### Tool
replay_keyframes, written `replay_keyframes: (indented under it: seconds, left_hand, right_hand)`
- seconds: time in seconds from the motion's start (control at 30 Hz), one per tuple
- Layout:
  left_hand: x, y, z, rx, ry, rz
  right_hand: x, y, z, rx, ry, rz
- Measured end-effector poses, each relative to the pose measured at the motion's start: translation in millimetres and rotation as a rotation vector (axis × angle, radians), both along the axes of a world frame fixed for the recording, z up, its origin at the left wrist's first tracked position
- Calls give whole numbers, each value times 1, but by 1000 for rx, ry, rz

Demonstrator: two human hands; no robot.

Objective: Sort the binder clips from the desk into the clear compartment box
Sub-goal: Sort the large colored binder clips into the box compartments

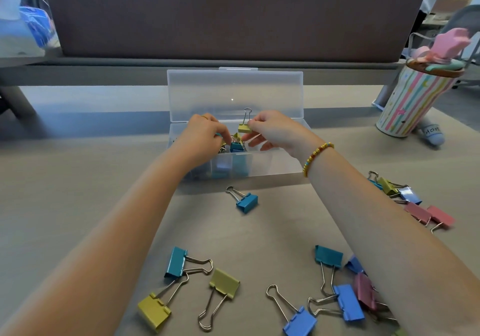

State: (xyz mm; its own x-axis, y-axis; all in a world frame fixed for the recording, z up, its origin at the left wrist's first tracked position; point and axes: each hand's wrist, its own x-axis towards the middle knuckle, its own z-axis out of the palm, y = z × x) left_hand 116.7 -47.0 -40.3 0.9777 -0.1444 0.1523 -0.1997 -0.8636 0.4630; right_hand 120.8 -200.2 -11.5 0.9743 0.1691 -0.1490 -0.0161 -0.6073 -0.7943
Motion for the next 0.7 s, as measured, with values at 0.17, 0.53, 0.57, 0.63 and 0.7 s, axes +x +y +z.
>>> replay_keyframes:
  seconds: [0.17,0.53,0.57,0.63,0.7]
  left_hand:
    - [0,3,1,-66,-32,63]
    - [-6,22,9,-97,-88,130]
    - [-6,22,8,-77,-89,118]
    - [-8,22,8,-53,-84,89]
    - [-11,21,8,-46,-73,68]
  right_hand:
    - [-1,-2,2,-50,-40,-8]
    - [3,41,-4,-286,-59,109]
    - [5,44,-7,-348,-76,112]
    - [7,48,-13,-441,-127,92]
    - [6,47,-16,-454,-169,68]
